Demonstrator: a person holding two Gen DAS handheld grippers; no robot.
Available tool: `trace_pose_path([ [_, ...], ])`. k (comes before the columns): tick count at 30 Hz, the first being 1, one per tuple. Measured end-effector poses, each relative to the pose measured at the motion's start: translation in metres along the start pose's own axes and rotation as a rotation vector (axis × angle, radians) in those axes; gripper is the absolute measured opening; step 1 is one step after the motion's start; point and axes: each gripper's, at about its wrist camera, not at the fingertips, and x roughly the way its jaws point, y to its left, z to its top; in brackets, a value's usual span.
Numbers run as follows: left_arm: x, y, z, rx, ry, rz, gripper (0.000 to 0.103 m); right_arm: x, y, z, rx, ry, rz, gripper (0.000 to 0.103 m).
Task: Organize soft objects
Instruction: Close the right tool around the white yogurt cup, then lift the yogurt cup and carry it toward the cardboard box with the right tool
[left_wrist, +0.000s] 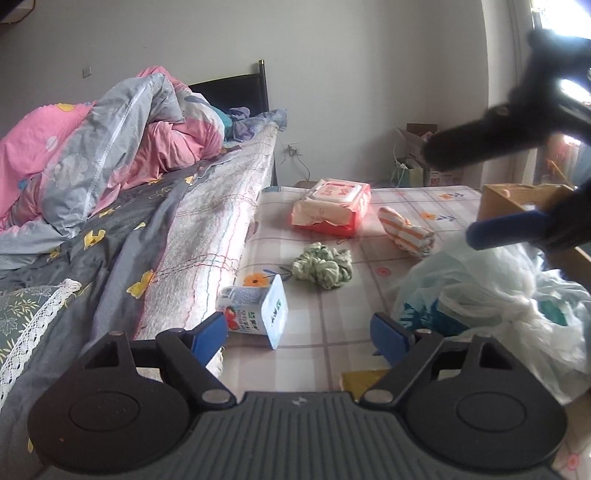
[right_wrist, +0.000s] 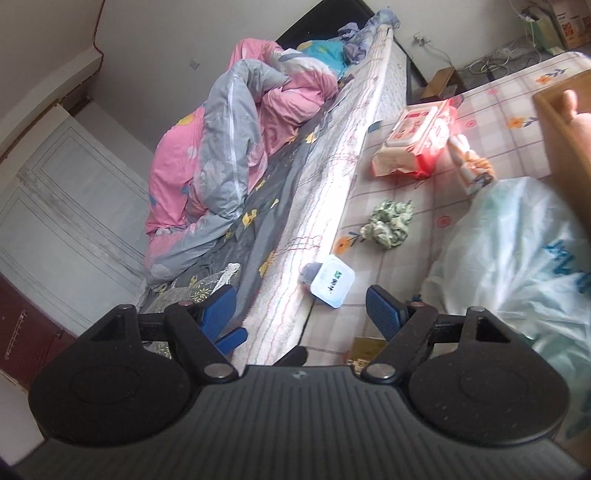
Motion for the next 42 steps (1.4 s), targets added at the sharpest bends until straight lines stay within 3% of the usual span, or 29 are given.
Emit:
trace_pose_path([
  [6,0.05,0.006,0.0,0.001,0.062,0.025,0.058,0.101,-0.011,0.029,0.02,0.054,-0.004,0.064],
  [12,0.085,0.016,-0.004,-0.015,0.144,0.041,0.039,0.185,-0.041,0.035,0.083,0.098,-0.053,0.052],
  [16,0.098,0.019,-0.007,-0.027,0.165,0.04,0.036,0.217,-0.061,0.035,0.146,0.116,-0.057,0.051],
  [19,0.105,0.02,-0.009,-0.035,0.179,0.035,0.027,0.235,-0.071,0.034,0.164,0.133,-0.033,0.051],
  [21,0.107,0.02,-0.01,-0.048,0.178,0.035,0.013,0.244,-0.077,0.033,0.182,0.156,-0.009,0.052],
  [24,0.106,0.023,-0.01,-0.08,0.18,0.011,0.003,0.25,-0.078,0.029,0.175,0.175,-0.003,0.052],
  [31,0.087,0.025,0.005,-0.104,0.132,-0.07,0.001,0.228,-0.07,0.02,0.184,0.224,0.076,0.052],
  [38,0.09,0.022,0.005,-0.103,0.149,-0.075,0.001,0.229,-0.078,0.038,0.226,0.114,-0.011,0.052],
  [42,0.091,0.023,0.004,-0.113,0.157,-0.068,0.007,0.254,-0.09,0.04,0.277,0.13,-0.003,0.052],
])
